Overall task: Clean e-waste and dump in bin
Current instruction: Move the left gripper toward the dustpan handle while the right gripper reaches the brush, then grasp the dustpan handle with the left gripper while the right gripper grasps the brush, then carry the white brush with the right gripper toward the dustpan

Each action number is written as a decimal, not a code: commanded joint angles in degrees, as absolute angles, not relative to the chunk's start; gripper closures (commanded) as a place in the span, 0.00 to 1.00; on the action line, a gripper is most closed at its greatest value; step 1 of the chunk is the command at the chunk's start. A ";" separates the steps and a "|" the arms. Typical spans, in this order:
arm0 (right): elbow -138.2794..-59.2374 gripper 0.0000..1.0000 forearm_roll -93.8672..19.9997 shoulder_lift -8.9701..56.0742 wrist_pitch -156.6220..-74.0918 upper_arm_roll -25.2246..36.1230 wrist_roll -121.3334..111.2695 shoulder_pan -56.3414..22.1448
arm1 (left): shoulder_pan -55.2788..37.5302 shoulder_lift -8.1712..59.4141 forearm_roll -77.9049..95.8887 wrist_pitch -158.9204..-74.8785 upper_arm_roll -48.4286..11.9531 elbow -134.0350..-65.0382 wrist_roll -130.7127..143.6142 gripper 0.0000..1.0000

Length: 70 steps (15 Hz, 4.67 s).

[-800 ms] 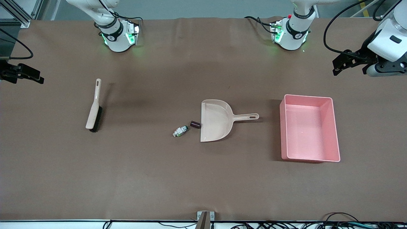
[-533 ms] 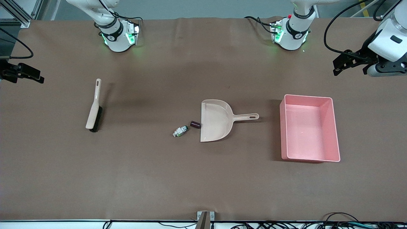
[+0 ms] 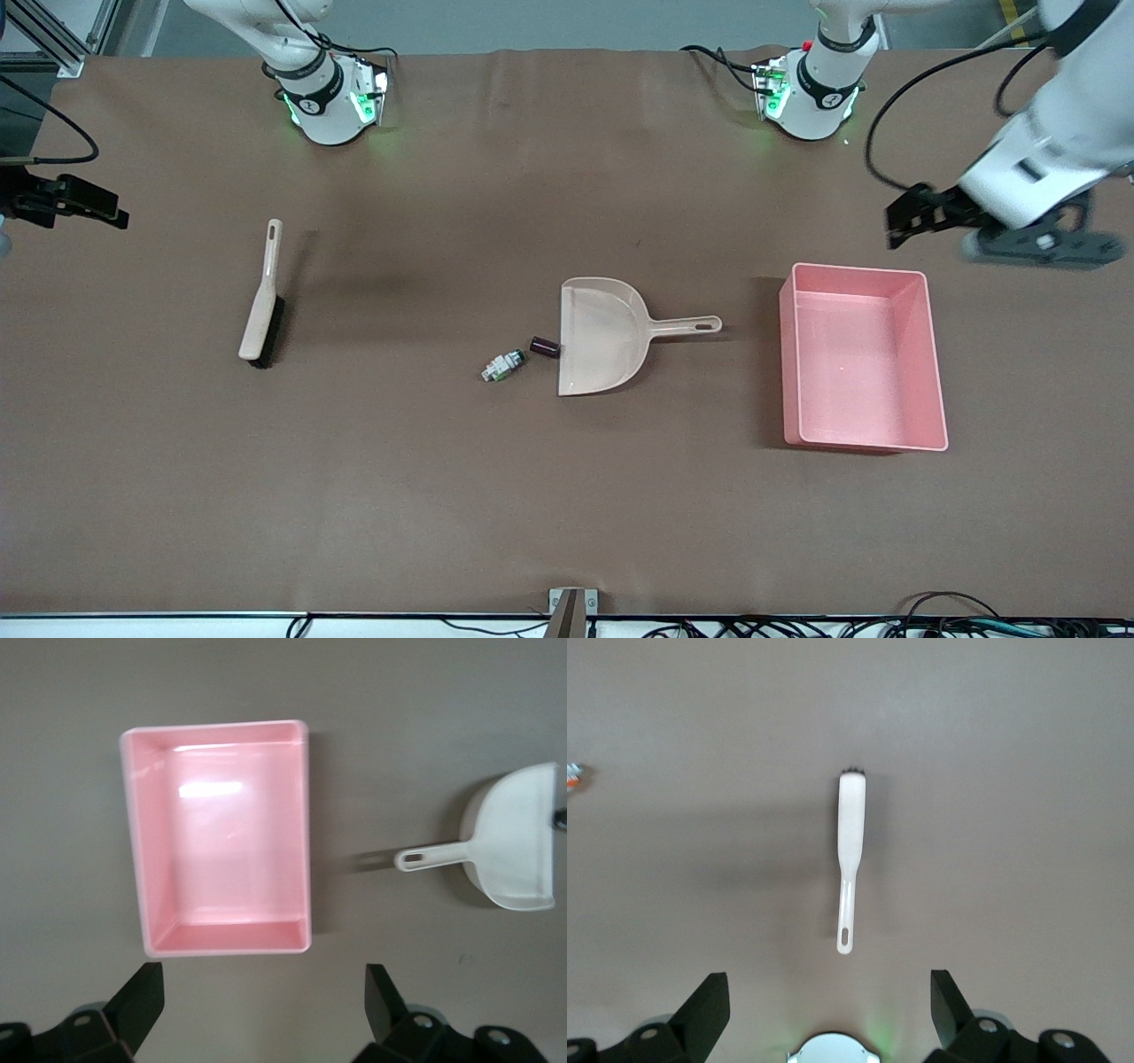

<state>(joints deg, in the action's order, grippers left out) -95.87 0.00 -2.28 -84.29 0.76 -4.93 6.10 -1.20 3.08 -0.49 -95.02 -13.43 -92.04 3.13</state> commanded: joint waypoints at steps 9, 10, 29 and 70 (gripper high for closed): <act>-137.88 0.00 -0.88 -24.52 -105.54 0.61 -3.96 6.94 | -1.49 12.11 -0.97 -123.57 -29.88 -107.32 -16.58 0.01; -140.25 0.00 -0.88 -24.78 -107.64 0.53 -3.96 7.55 | -1.67 14.13 -1.23 -124.10 -30.49 -107.23 -19.40 0.02; -165.15 0.16 -0.88 -6.24 -163.39 0.62 -3.96 8.09 | -5.98 32.16 -20.03 -136.40 -30.85 -106.61 -36.83 0.26; -128.78 1.00 -2.11 11.68 -141.52 0.09 33.40 -29.52 | -10.81 41.66 -32.34 -124.98 -30.41 -94.13 -37.71 0.98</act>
<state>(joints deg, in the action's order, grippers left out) -134.85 -1.09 7.96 -144.20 -0.34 32.91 -27.67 -9.45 40.16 -31.17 -126.47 -30.49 -96.40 -37.16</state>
